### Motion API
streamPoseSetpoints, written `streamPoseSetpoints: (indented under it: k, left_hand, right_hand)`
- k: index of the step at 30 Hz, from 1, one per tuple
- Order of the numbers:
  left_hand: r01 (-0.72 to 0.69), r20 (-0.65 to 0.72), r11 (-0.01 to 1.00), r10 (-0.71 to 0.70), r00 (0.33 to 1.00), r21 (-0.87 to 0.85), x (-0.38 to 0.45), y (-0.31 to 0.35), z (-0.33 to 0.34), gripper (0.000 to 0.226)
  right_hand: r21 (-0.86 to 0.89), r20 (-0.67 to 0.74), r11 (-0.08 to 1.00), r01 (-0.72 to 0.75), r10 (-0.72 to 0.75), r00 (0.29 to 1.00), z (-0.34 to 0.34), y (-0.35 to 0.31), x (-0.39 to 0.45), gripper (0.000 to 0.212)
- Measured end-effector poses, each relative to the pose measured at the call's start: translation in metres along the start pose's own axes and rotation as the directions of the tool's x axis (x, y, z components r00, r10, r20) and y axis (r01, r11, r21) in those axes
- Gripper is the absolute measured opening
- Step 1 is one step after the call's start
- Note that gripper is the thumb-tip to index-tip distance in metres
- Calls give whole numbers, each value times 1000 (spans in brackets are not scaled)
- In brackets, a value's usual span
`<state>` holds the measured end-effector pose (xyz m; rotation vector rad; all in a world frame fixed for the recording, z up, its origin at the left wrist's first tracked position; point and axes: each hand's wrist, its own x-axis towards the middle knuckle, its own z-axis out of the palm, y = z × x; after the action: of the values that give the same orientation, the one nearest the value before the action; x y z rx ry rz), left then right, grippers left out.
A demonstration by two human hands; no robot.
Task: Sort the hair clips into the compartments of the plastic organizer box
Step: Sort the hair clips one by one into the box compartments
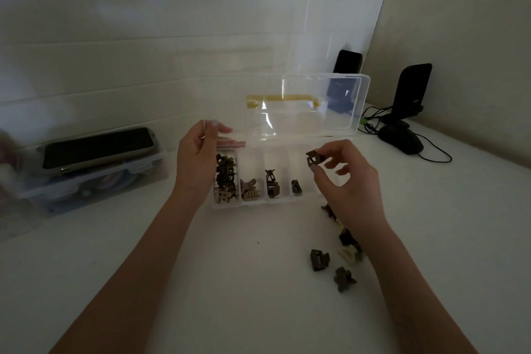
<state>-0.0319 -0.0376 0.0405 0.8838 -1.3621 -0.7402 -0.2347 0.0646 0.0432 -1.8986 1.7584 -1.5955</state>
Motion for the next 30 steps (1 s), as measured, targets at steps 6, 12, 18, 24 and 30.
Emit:
streamPoseSetpoints:
  k: [6,12,18,24,30]
  left_hand:
    - [11,-20,1000,-10,1000,29,-2,2,2,32]
    - [28,-21,999,-28,999,33,0,-4,0,32]
    - [44,-24,998,-43,999,37,2,-5,-1,33]
    - [39,-18,999,-39,999,16,4,-7,-2,36]
    - [27,-34,999,-26,999,24,1,-3,-1,34]
  right_hand:
    - [-54,11,992,113,-112,994,13,-8,-5,21]
    - [-315,93,927,205,-185,978,28,2,-5,32]
    - [-44,174,999,-14,22,985,-13,-4,-2,30]
    - [-211,562,977,40,88,822,-28,-11,-23,17]
    - [-426,686,849,312,78,724,-38,-16,-46,50]
